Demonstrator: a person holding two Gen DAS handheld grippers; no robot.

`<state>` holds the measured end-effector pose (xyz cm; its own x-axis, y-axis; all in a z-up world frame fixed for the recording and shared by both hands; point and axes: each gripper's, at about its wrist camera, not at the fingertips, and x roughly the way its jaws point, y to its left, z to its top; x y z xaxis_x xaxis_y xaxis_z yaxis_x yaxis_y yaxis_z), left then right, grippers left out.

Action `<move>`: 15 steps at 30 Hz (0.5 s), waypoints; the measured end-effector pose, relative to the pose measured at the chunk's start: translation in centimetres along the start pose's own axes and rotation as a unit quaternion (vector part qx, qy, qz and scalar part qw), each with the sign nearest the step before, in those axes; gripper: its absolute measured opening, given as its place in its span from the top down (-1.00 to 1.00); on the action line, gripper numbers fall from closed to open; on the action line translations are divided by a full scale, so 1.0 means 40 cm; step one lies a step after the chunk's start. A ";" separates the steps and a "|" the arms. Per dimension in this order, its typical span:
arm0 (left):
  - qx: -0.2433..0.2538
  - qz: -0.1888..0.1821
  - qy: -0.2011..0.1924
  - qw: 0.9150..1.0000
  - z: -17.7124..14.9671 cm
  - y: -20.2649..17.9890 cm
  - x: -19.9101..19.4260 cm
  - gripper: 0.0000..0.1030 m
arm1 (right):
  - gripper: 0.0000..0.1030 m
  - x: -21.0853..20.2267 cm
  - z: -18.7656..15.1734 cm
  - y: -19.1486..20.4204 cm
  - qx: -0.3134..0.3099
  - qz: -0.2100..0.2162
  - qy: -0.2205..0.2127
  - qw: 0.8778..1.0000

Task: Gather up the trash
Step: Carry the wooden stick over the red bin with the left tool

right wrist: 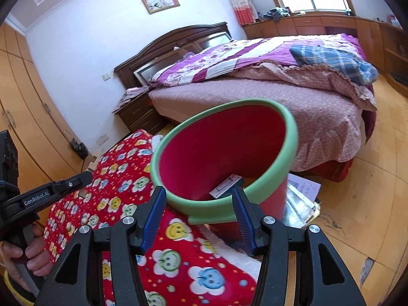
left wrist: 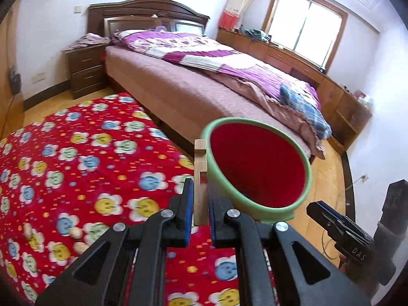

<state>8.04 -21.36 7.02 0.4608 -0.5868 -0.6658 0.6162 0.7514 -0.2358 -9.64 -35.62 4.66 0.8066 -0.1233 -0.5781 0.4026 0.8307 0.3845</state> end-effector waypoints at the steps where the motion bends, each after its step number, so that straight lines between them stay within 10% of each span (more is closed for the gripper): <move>1: 0.003 -0.004 0.002 1.000 0.001 -0.011 0.008 0.81 | -0.07 -0.003 0.000 -0.009 0.002 -0.002 -0.001 1.000; 15: 0.035 -0.027 0.036 0.998 0.021 -0.120 0.164 0.81 | -0.07 -0.011 0.005 -0.090 0.032 -0.019 -0.006 0.999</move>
<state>8.64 -29.07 4.39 0.3800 -0.6001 -0.7038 0.6825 0.6955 -0.2245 -11.34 -38.66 3.67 0.7950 -0.1619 -0.5847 0.4601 0.7890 0.4072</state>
